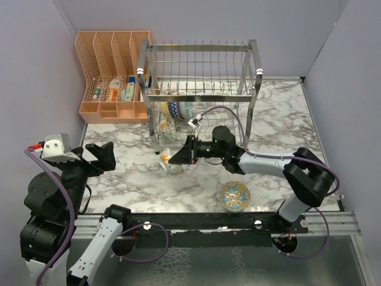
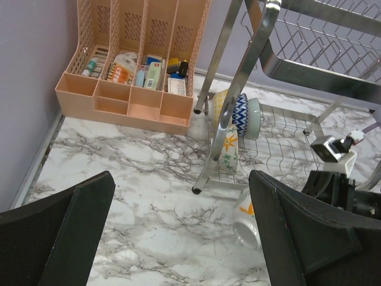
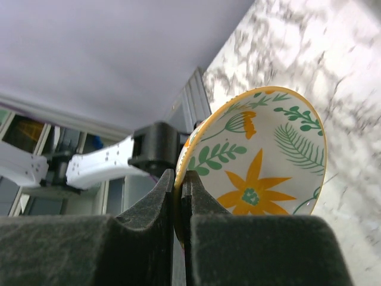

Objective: Load the bowls into the dish rack

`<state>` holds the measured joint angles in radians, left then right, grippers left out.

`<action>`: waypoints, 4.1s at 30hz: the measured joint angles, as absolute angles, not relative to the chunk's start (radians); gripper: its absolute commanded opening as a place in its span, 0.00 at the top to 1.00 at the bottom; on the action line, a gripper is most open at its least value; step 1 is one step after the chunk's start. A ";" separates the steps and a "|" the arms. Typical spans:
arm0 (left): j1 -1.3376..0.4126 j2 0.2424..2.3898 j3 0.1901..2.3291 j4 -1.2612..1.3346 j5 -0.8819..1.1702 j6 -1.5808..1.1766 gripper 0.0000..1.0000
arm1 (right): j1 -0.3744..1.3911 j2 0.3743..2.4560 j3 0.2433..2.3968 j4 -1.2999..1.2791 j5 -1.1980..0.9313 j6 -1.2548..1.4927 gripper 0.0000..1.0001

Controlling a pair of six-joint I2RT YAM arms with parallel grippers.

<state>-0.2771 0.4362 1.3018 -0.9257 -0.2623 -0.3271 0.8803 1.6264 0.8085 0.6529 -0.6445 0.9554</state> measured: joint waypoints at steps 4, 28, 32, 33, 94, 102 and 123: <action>-0.277 0.441 1.302 -0.925 -0.262 -0.327 0.01 | 0.817 1.636 0.868 0.663 -0.639 0.976 0.99; -0.277 0.441 1.299 -0.920 -0.262 -0.323 0.01 | 0.720 1.718 0.907 0.880 -0.274 1.038 0.99; -0.277 0.441 1.291 -0.915 -0.262 -0.322 0.01 | 0.717 1.722 0.896 0.884 -0.219 1.034 0.99; -0.277 0.441 1.288 -0.913 -0.262 -0.321 0.01 | 0.715 1.728 0.896 0.884 -0.211 1.035 0.99; -0.284 0.450 1.268 -0.913 -0.263 -0.311 0.01 | 0.639 2.066 0.993 1.109 -0.284 1.335 0.67; -0.284 0.450 1.268 -0.914 -0.263 -0.311 0.01 | 0.639 2.020 0.992 1.110 -0.301 1.328 0.66; -0.284 0.449 1.268 -0.914 -0.263 -0.322 0.01 | 0.851 1.660 0.656 1.029 -0.415 1.212 0.66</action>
<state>-0.2840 0.4488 1.2682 -0.9138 -0.2630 -0.3218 0.8509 1.6600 0.6556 1.0290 -0.4152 1.2118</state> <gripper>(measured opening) 0.993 0.340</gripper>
